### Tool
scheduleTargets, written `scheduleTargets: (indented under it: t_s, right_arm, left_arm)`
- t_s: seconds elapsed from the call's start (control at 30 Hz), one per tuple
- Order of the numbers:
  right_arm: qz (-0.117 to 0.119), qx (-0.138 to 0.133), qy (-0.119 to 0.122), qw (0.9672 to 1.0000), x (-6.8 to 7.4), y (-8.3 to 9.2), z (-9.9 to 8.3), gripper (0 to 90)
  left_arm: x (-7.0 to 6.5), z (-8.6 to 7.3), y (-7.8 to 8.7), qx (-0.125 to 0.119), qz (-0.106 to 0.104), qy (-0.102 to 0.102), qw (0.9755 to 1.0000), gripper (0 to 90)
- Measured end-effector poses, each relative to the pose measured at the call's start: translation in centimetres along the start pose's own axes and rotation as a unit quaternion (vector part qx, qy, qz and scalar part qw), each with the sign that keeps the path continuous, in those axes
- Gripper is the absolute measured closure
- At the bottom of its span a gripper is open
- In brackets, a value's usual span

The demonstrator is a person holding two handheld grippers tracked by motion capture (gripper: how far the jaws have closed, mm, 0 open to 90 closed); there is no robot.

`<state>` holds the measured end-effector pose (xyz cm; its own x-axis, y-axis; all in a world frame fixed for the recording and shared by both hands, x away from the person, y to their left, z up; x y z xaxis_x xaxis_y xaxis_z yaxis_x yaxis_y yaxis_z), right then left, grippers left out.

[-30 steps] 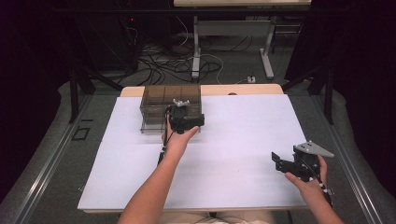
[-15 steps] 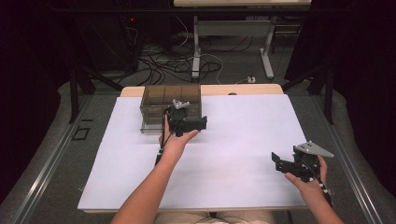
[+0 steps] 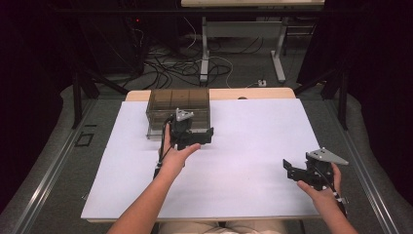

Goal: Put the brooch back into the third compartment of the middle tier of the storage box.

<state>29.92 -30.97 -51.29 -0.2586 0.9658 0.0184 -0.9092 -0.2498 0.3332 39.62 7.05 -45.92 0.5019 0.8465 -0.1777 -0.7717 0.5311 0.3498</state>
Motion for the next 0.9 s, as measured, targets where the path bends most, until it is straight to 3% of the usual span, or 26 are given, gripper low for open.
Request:
scheduleTargets:
  t_s: [0.3,0.67,0.8,0.9]
  right_arm:
    - [-0.001,0.000,-0.004,1.0000,0.1,0.0,0.0,12.9]
    - [0.003,0.002,0.003,1.0000,0.1,0.0,0.0,12.9]
    - [0.002,0.003,0.001,1.0000,0.2,0.0,0.0,12.9]
    - [0.002,0.002,0.001,1.0000,0.2,0.0,0.0,12.9]
  left_arm:
    - [-0.3,-0.8,2.3,-0.005,-0.018,-0.002,0.9998,0.4]
    - [-0.2,-1.8,4.7,-0.018,-0.022,0.002,0.9996,0.7]
    - [0.0,-2.1,5.7,-0.015,-0.027,-0.012,0.9995,0.7]
    - [0.2,-2.6,6.6,-0.016,-0.025,-0.002,0.9996,0.7]
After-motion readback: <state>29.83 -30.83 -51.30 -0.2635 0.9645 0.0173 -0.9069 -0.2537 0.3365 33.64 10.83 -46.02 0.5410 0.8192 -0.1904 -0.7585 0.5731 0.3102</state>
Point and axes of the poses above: each handheld gripper's, and its own axes: y roughly backward along the jaws, z roughly out of its top, x roughly to its left, the point moved 1 cm from there along -y, roughly forward along the jaws, and after that the axes turned 11 degrees about -x, right-handed, at the moved point
